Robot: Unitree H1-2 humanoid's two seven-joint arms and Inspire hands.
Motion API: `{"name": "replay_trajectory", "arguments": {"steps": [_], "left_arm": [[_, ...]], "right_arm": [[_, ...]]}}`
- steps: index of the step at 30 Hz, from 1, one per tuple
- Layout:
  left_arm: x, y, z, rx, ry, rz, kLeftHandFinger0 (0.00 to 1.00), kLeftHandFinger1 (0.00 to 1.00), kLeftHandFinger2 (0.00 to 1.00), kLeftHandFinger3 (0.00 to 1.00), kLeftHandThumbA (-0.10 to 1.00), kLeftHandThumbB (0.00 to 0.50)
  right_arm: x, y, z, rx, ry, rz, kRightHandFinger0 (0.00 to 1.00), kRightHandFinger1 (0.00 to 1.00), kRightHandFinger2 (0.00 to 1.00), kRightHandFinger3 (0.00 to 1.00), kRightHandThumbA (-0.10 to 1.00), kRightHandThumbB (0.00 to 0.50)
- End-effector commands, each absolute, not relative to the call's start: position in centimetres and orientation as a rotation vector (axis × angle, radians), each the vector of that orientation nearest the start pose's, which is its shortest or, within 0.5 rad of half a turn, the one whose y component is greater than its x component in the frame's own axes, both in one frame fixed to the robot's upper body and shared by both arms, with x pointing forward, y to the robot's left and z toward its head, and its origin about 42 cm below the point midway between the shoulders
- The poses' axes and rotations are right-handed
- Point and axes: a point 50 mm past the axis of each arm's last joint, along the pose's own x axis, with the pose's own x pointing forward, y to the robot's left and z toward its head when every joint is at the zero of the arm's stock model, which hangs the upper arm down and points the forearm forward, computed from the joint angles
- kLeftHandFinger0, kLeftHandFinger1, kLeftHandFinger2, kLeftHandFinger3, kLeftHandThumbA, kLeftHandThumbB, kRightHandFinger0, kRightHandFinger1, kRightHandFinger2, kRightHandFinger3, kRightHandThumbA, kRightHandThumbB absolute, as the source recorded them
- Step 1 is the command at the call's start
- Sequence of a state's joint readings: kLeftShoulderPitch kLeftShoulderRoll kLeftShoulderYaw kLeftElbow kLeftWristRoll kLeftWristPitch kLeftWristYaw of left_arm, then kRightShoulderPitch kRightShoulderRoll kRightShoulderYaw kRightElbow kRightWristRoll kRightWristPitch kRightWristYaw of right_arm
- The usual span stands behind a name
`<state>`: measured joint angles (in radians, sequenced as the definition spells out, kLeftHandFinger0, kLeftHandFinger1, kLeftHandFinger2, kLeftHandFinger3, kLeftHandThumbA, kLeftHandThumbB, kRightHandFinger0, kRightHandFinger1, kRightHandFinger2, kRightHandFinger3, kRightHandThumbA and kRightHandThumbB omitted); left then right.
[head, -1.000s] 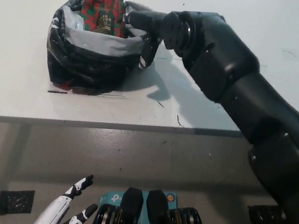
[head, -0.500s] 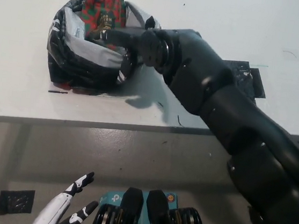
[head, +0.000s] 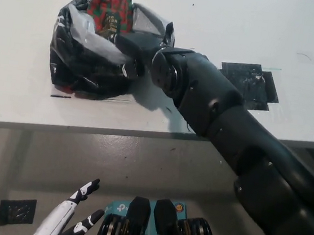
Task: The robot uses its right hand to pick up a bag of coffee beans and puts it in the black plastic bag, then the robot grabs the top of the bag and lifts it.
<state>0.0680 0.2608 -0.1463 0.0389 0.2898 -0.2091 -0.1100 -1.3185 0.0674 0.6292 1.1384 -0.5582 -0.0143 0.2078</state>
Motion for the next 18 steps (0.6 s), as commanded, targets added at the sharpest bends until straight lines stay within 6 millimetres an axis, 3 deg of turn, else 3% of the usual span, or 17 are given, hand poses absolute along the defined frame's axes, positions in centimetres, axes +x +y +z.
{"name": "replay_trajectory", "arguments": {"steps": [1,7,10,12,14,18], "left_arm": [[26.0,25.5,8.9,0.554,-0.116,-0.337,1.0,1.0,1.0,1.0,0.93,0.121],[26.2,25.5,8.9,0.558,-0.121,-0.342,1.0,1.0,1.0,1.0,0.95,0.124],[26.2,25.5,9.0,0.579,-0.116,-0.349,1.0,1.0,1.0,1.0,0.98,0.12],[26.3,25.5,9.0,0.587,-0.113,-0.352,1.0,1.0,1.0,1.0,1.0,0.122],[26.4,25.6,9.0,0.594,-0.117,-0.351,1.0,1.0,1.0,1.0,1.0,0.132],[26.4,25.5,9.1,0.597,-0.122,-0.349,1.0,1.0,1.0,1.0,1.0,0.137]], "right_arm": [[54.8,3.4,39.6,-1.285,-0.523,0.5,0.03,0.48,0.87,0.81,-0.1,0.143],[55.0,3.1,41.6,-1.281,-0.572,0.442,0.0,0.42,0.79,0.62,-0.1,0.187],[55.1,3.1,42.4,-1.289,-0.587,0.414,0.0,0.41,0.79,0.63,-0.1,0.187],[55.2,3.0,42.9,-1.295,-0.602,0.399,0.0,0.44,0.82,0.74,-0.1,0.177],[55.2,3.0,44.6,-1.303,-0.636,0.378,0.0,0.43,0.8,0.76,-0.1,0.181],[55.4,2.7,46.8,-1.293,-0.655,0.355,0.0,0.4,0.76,0.65,-0.1,0.194]]}}
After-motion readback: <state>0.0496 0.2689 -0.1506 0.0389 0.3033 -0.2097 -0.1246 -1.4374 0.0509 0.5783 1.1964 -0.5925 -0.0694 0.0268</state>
